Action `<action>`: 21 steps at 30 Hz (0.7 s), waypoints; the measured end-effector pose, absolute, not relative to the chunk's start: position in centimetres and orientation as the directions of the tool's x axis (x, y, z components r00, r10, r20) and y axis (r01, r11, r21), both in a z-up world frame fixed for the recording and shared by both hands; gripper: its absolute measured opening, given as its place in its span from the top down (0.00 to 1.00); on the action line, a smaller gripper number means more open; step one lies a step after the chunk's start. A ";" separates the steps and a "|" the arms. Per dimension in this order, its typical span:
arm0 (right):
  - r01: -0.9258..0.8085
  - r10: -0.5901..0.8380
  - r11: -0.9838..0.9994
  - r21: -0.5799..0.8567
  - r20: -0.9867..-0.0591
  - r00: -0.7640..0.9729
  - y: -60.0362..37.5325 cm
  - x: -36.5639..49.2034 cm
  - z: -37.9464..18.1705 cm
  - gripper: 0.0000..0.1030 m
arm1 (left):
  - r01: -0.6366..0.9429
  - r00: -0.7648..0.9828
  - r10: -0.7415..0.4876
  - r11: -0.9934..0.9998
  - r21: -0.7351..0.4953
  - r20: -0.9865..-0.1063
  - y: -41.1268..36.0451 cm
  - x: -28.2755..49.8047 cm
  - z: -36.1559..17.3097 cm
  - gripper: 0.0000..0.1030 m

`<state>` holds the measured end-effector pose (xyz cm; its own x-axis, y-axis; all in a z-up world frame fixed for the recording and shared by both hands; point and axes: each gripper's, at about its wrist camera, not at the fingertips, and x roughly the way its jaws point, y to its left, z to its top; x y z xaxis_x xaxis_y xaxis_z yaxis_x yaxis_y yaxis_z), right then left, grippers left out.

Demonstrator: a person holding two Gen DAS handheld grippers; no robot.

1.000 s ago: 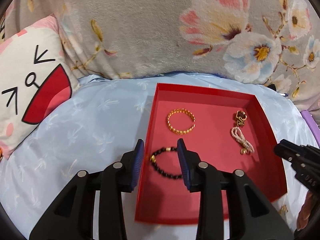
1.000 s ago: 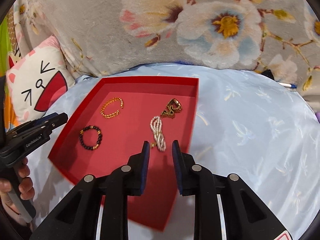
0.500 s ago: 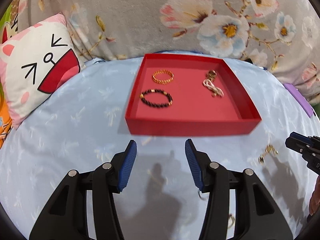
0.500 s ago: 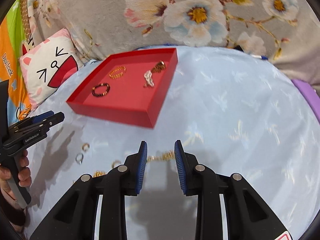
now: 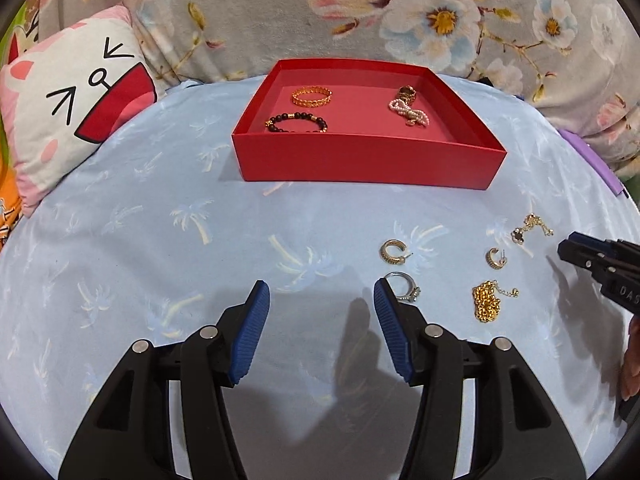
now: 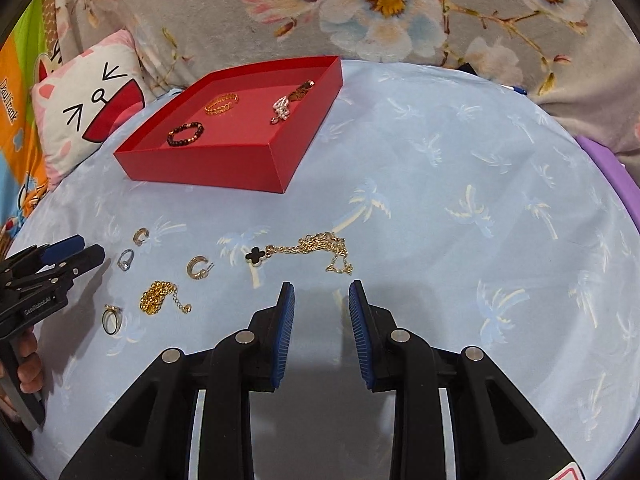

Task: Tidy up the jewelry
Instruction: 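Withdraw both open tools from the box over the remaining rings and chains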

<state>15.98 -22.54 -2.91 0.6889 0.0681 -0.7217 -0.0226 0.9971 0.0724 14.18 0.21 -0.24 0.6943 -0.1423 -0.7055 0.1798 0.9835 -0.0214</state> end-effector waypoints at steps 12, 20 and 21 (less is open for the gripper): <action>-0.075 0.084 0.996 0.045 -0.726 0.683 -20.6 15.7 -3.4 0.73 | 0.300 0.657 -0.221 0.954 -0.019 -0.721 -1.8 11.9 -0.6 0.48; -0.055 0.084 0.996 0.064 -0.715 0.694 -21.0 15.6 -3.1 0.72 | 0.363 0.651 -0.261 0.932 -0.009 -0.713 -3.8 10.2 -0.1 0.45; -0.053 0.081 0.997 0.061 -0.713 0.696 -21.0 15.5 -3.1 0.72 | 0.365 0.653 -0.266 0.931 -0.014 -0.709 -3.8 10.0 0.0 0.45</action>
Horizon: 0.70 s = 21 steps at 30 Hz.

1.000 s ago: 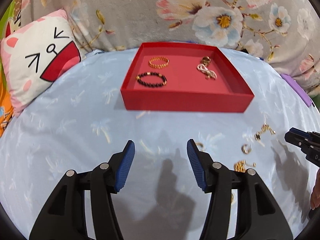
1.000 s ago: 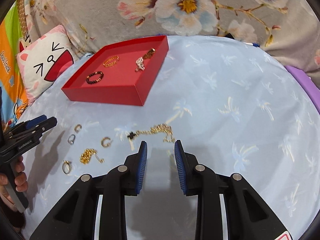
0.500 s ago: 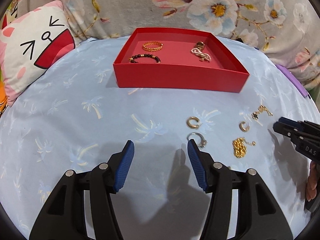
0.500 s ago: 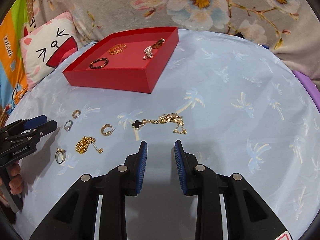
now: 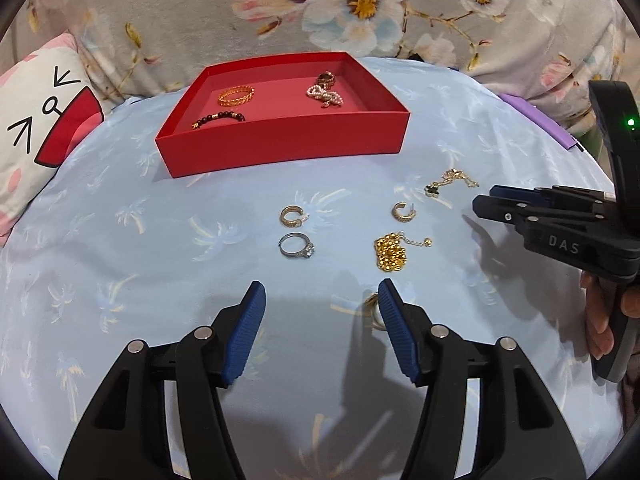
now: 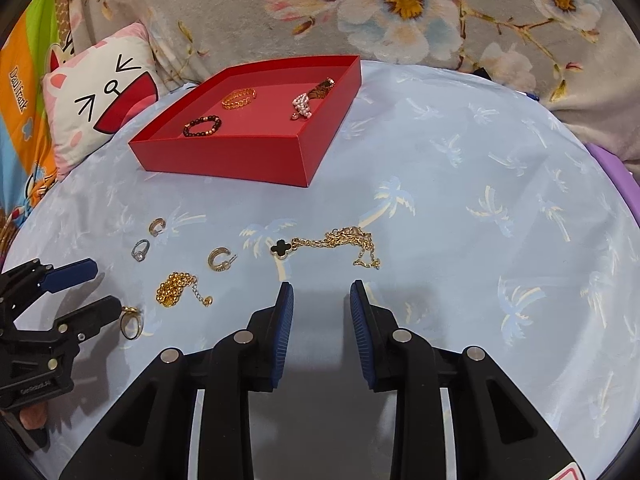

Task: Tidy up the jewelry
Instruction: 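Withdraw both open tools from the box over the remaining rings and chains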

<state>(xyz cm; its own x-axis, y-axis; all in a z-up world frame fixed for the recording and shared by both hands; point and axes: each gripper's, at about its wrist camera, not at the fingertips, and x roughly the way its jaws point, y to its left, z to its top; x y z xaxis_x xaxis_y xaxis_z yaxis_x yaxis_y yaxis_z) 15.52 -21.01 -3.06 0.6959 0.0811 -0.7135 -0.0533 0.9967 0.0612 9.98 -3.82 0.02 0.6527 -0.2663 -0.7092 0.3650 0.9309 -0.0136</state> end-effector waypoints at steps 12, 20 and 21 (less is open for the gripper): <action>-0.067 0.089 0.996 0.059 -0.712 0.697 -20.7 15.5 -2.9 0.72 | 0.403 0.632 -0.260 0.915 0.023 -0.730 -6.6 8.9 -0.4 0.43; -0.068 0.089 0.996 0.058 -0.711 0.698 -20.6 15.4 -2.9 0.72 | 0.312 0.635 -0.169 0.949 0.049 -0.754 -4.4 10.3 -1.0 0.45; -0.069 0.089 0.996 0.057 -0.711 0.698 -20.6 15.4 -2.9 0.72 | 0.309 0.632 -0.170 0.950 0.045 -0.756 -4.3 10.4 -1.0 0.45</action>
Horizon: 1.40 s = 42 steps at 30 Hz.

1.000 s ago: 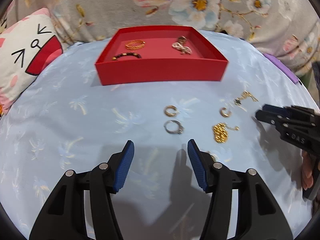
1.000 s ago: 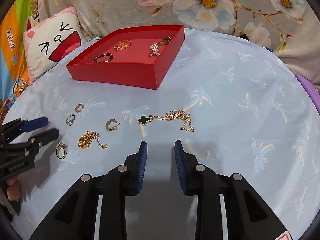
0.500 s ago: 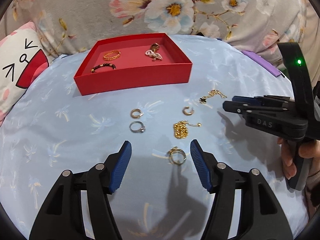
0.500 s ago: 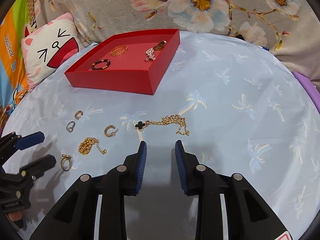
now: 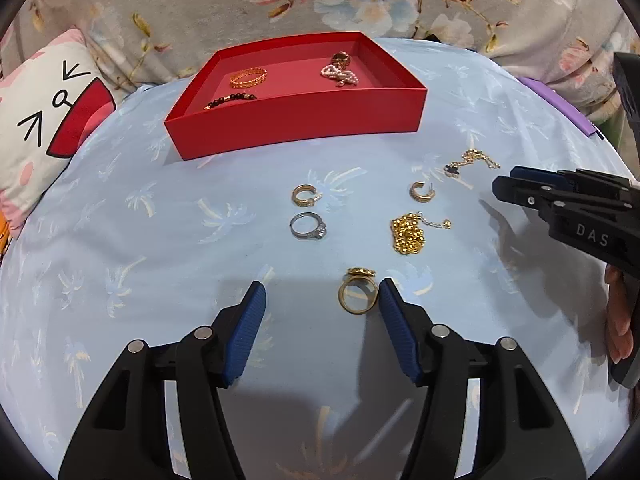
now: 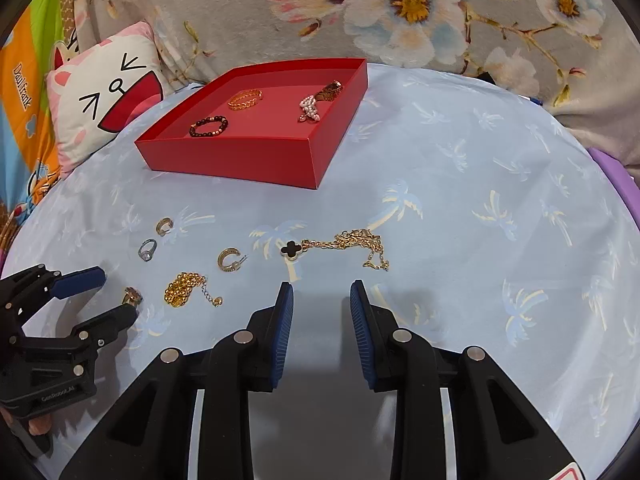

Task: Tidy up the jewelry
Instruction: 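Withdraw both open tools from the box over the remaining rings and chains, then grasp the gold ring with the left tool while the right tool grasps the black clover necklace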

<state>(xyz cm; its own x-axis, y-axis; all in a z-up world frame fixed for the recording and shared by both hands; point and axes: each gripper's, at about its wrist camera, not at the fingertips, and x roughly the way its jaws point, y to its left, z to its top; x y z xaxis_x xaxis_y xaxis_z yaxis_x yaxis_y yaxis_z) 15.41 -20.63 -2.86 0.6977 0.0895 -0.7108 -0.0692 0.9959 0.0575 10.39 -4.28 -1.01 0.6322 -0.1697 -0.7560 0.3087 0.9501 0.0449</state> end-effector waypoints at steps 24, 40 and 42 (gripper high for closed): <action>-0.077 0.095 0.995 0.058 -0.717 0.690 -20.2 15.6 -3.2 0.72 | 0.408 0.601 -0.293 0.912 -0.030 -0.743 -5.4 9.6 -0.7 0.81; -0.042 0.117 0.992 0.119 -0.738 0.665 -19.1 19.7 -3.5 0.72 | 0.321 0.636 -0.252 0.946 -0.047 -0.729 -2.6 10.8 0.3 0.81; -0.035 0.091 0.995 0.091 -0.737 0.669 -18.6 20.0 -3.6 0.72 | 0.315 0.636 -0.249 0.948 -0.048 -0.730 -2.4 10.9 0.3 0.81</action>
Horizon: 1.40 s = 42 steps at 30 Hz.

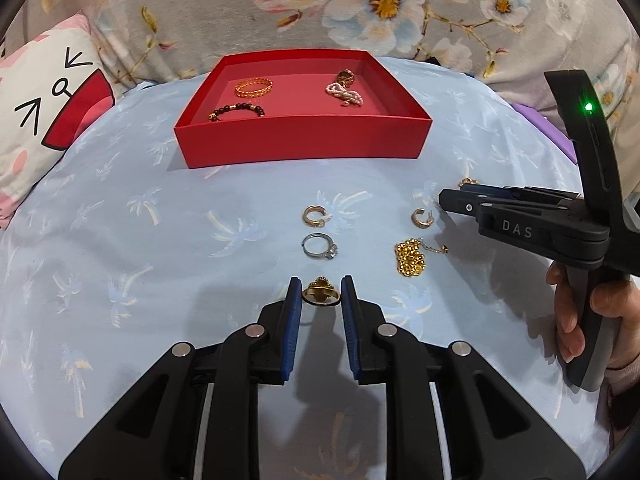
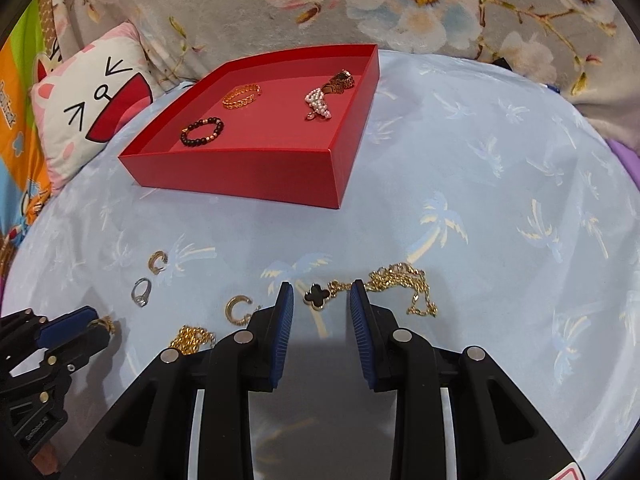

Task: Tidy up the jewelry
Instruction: 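Grasp the gold ring with the left tool while the right tool grasps the black clover necklace, then carry the ring and necklace over the red box and open both tools to release them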

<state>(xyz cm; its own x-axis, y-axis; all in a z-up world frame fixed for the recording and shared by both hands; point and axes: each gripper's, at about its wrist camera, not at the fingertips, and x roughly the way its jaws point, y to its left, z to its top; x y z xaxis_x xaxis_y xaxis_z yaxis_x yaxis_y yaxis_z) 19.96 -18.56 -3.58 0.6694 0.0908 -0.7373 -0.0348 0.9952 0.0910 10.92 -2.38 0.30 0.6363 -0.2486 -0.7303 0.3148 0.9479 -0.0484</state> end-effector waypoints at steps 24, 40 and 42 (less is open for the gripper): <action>0.008 0.070 0.995 0.101 -0.739 0.670 -18.5 18.9 -3.4 0.68 | 0.307 0.634 -0.251 0.950 -0.061 -0.731 -1.9 11.0 0.4 0.81; 0.020 0.048 0.996 0.083 -0.733 0.679 -19.0 17.4 -3.1 0.89 | 0.302 0.631 -0.253 0.951 -0.068 -0.734 -1.7 11.3 0.4 0.81; 0.012 0.059 0.996 0.093 -0.725 0.687 -19.4 16.4 -2.2 0.89 | 0.303 0.635 -0.258 0.950 -0.073 -0.728 -1.6 11.3 0.8 0.81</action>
